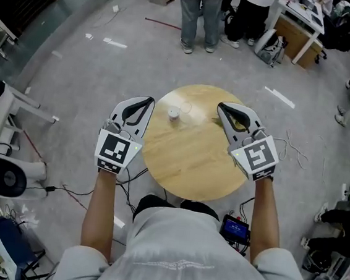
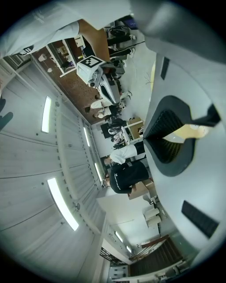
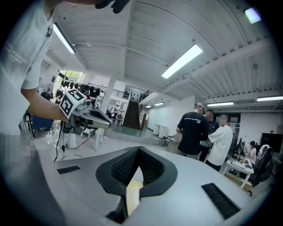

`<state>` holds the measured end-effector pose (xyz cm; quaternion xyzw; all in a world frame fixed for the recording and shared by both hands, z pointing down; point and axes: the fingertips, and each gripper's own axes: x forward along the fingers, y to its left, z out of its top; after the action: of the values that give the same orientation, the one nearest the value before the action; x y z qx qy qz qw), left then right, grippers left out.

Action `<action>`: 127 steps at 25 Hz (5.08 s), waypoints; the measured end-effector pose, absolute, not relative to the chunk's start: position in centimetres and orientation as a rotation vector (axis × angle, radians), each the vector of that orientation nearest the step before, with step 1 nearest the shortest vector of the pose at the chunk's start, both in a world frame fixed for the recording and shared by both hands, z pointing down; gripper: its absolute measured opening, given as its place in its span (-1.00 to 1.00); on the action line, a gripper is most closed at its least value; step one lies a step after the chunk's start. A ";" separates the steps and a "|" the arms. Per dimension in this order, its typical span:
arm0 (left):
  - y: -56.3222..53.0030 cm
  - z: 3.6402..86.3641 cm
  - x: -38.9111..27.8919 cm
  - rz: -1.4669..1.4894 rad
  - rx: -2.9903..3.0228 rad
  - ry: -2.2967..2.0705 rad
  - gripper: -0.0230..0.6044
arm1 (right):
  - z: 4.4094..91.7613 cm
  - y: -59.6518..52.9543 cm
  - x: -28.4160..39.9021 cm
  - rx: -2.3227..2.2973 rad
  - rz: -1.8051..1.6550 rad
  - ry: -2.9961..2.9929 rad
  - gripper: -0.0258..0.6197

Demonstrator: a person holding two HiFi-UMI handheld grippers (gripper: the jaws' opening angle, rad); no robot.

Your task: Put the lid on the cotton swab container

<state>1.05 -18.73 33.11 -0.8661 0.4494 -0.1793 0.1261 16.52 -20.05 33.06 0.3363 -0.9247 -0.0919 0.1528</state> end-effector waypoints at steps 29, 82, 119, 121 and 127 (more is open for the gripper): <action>-29.5 50.9 -8.1 -0.717 -2.858 1.135 -0.87 | 59.8 -31.5 9.1 1.002 0.467 -2.295 -0.32; -27.3 53.5 -11.7 -0.731 -2.889 1.295 -0.87 | 66.8 -27.6 -1.2 0.476 0.183 -2.194 -0.54; -28.0 38.9 -12.1 -0.403 -2.726 1.274 -0.87 | 40.3 -29.4 6.3 1.222 0.000 -2.398 -0.84; -28.1 36.4 -11.2 -0.359 -2.691 1.255 -0.87 | 37.2 -28.4 8.7 1.309 -0.067 -2.390 -0.84; -27.4 31.1 -8.7 -0.307 -2.606 1.151 -0.87 | 29.6 -25.5 12.2 1.491 -0.213 -2.389 -0.84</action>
<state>-8.69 -27.37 31.06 -0.9008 0.3980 -0.1061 0.1375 12.21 -25.50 29.59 0.5214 -0.8352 -0.0744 0.1580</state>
